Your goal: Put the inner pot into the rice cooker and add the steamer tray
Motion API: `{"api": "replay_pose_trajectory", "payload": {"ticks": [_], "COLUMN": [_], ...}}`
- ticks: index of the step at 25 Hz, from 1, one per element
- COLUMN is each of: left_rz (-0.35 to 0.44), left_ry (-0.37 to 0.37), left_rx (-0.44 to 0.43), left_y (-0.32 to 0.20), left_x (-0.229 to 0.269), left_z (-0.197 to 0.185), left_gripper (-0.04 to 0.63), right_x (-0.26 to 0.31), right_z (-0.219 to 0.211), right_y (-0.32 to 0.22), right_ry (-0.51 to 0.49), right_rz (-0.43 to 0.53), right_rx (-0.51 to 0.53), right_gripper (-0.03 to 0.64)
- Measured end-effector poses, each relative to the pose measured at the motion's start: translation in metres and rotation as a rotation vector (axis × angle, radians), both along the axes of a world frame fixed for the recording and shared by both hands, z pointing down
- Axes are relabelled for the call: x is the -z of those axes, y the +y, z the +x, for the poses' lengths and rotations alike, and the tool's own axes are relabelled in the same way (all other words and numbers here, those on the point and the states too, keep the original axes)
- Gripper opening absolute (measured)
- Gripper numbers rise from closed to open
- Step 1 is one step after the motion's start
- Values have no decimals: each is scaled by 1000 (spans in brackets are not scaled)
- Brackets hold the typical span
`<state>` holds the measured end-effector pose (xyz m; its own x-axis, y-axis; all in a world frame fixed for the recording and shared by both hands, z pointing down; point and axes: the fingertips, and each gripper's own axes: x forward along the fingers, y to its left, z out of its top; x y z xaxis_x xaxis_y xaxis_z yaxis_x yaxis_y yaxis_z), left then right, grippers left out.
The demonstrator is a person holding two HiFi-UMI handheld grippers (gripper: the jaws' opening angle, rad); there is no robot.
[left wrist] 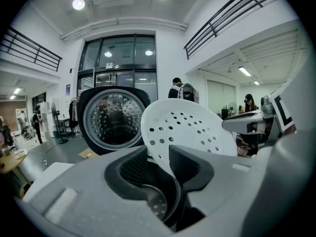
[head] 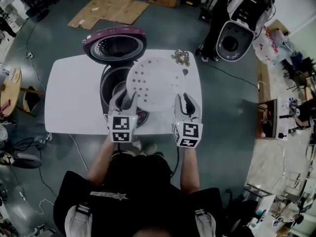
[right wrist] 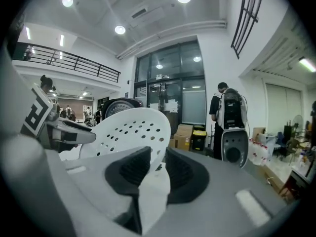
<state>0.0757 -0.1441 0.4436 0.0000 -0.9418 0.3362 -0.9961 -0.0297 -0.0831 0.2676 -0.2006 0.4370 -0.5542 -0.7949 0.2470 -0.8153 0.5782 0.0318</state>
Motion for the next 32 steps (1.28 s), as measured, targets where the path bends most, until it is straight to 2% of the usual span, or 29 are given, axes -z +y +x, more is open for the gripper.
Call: {"api": "replay_pose_trajectory", "payload": {"ticks": [8, 16, 24, 32], "left_rz": [-8, -47, -130, -243], "left_ry": [-1, 6, 27, 53], "left_rx": [118, 200, 223, 211], "left_y": [22, 40, 48, 58], "left_x": [-1, -13, -43, -78], "left_z": [-76, -123, -147, -147], "left_gripper": [143, 143, 144, 152], "right_x": [-1, -14, -47, -79], "right_z": [-83, -138, -165, -167], "right_y": [1, 4, 7, 16], "right_ry": [3, 26, 76, 141], "right_rz": [-8, -48, -137, -222], "right_rx": [121, 221, 267, 285], "right_gripper": [101, 101, 101, 101]}}
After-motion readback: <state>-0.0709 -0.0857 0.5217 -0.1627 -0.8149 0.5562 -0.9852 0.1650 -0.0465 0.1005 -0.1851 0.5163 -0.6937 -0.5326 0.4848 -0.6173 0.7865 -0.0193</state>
